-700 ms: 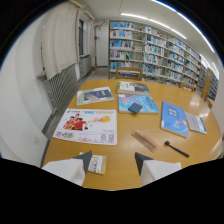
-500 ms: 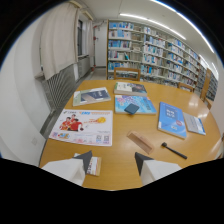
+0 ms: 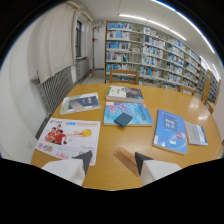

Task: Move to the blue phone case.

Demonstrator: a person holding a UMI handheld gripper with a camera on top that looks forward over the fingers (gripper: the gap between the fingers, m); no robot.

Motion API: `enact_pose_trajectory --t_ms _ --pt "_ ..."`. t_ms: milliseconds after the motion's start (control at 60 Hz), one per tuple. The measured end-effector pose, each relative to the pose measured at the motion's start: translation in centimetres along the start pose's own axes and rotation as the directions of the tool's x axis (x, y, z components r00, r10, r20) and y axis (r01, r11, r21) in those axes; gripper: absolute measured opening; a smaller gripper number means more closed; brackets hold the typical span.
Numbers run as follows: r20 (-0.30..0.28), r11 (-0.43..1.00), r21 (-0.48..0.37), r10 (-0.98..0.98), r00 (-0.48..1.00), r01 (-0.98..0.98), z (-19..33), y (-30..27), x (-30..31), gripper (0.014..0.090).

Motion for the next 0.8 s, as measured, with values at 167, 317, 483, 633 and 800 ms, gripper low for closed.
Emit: enact_pose_trajectory --t_ms 167,317,483,633,800 --pt "0.014 1.0 0.0 -0.003 1.0 0.003 4.9 -2.5 1.3 0.0847" --pt "0.024 1.0 -0.003 -0.004 1.0 0.004 9.8 -4.4 2.1 0.0847" --pt "0.024 1.0 -0.009 0.002 1.0 -0.002 15.1 -6.0 2.7 0.0844" --pt "0.029 1.0 -0.013 0.009 1.0 -0.009 19.0 -7.2 2.7 0.0841" --pt "0.026 1.0 -0.015 0.014 1.0 -0.013 22.0 -7.9 2.7 0.0842"
